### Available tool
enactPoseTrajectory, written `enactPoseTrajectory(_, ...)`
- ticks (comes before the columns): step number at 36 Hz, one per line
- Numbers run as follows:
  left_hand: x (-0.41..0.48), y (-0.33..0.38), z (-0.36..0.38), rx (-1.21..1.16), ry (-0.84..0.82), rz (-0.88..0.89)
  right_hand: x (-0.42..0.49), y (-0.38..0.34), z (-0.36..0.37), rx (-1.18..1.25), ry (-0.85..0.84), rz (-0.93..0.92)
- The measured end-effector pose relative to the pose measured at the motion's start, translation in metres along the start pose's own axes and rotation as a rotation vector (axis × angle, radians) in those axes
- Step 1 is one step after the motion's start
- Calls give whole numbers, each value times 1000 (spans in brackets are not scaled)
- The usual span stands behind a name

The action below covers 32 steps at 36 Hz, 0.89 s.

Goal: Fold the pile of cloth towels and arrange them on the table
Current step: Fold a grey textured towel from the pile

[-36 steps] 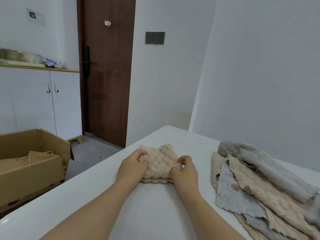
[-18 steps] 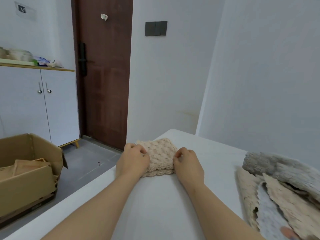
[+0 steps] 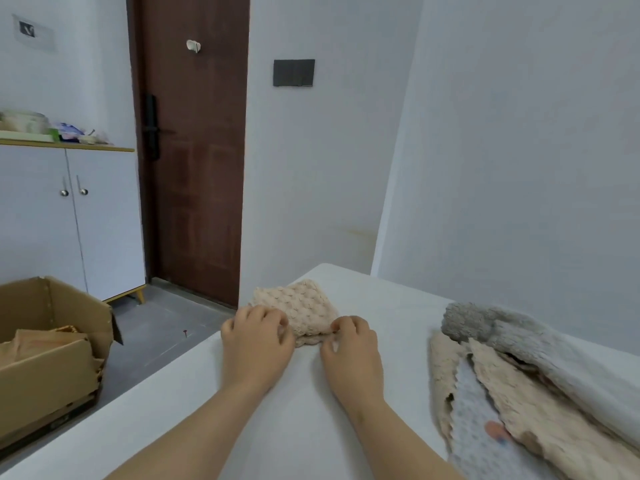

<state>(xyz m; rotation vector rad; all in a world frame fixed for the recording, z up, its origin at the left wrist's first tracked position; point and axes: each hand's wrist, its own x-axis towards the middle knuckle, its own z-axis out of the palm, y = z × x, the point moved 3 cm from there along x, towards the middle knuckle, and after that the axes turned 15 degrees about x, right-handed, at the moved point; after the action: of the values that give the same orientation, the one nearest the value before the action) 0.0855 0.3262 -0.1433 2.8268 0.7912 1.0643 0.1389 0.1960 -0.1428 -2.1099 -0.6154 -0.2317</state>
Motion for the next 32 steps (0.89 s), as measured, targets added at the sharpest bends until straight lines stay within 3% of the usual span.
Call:
enactPoseTrajectory(2, -15, 10, -13, 26, 62, 103, -19, -1, -12, 16, -30, -1)
enactPoseTrajectory(5, -39, 28, -29, 22, 22, 218, -49, 0, -34, -54, -86, -6)
enactPoseTrajectory(8, -64, 47, -40, -68, -96, 293, -81, 3, -58, -173, -185, -19)
enactPoseTrajectory(12, -99, 76, -60, -233, -269, 295, -124, 4, -99, -80, -240, -37)
enactPoseTrajectory(16, -135, 113, -84, -346, -311, 297, -162, 10, -149, -23, -114, -72)
enactPoseTrajectory(23, -175, 196, -109, -457, -261, 395, -217, 55, -233, -455, 246, -216)
enactPoseTrajectory(25, -184, 221, -112, -474, -233, 465, -228, 72, -252, -565, 282, -228)
enactPoseTrajectory(28, -196, 253, -110, -433, -280, 551, -238, 85, -281, -585, 342, -115)
enactPoseTrajectory(32, -203, 275, -85, -212, -455, 591, -237, 97, -292, -431, 223, 106)
